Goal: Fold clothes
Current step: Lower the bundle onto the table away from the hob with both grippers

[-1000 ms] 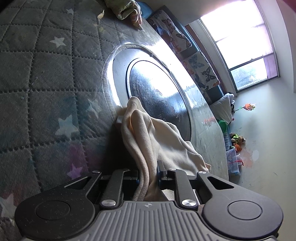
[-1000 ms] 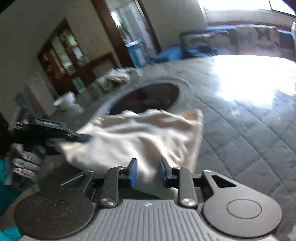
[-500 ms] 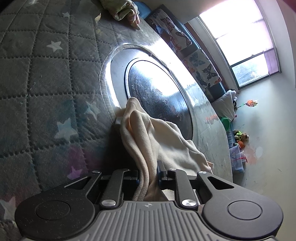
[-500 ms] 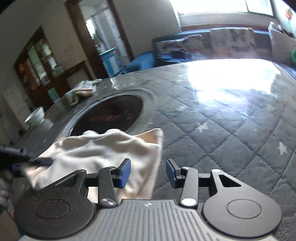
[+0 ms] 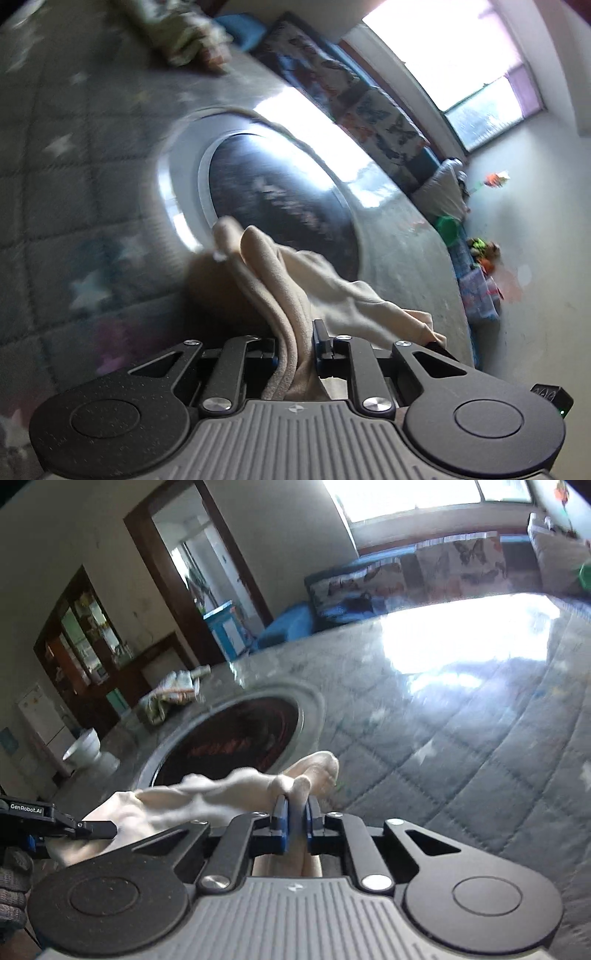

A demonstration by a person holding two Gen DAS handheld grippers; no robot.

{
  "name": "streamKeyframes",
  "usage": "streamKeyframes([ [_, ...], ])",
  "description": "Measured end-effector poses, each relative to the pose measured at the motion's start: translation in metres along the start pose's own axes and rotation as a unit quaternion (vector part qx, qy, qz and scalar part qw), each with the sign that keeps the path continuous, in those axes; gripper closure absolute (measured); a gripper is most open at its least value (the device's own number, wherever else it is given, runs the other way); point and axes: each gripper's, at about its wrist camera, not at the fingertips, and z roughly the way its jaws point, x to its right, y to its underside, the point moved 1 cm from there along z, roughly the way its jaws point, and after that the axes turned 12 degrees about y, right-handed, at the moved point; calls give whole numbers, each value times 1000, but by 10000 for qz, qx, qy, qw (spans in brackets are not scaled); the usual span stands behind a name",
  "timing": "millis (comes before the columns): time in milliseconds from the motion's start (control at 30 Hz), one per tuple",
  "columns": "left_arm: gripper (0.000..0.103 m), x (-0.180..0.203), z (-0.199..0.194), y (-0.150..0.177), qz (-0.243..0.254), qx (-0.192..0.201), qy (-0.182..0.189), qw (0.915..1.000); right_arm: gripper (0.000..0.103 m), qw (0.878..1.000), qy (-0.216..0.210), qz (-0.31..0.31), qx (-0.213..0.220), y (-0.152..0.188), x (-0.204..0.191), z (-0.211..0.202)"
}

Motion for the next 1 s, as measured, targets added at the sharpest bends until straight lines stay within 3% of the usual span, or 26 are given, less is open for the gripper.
streamKeyframes([
  [267, 86, 69, 61, -7, 684, -425, 389, 9960, 96, 9962, 634, -67, 590, -24, 37, -51],
  [600, 86, 152, 161, -1, 1315, -973, 882, 9826, 96, 9777, 1854, 28, 991, -56, 115, -98],
  [800, 86, 184, 204, 13, 1842, -1140, 846, 9726, 96, 9648, 2418, 68, 1035, -70, 155, -99],
  [1000, 80, 176, 230, 29, 1926, -1362, 477, 9706, 96, 9604, 2677, 336, 697, -57, 191, -74],
])
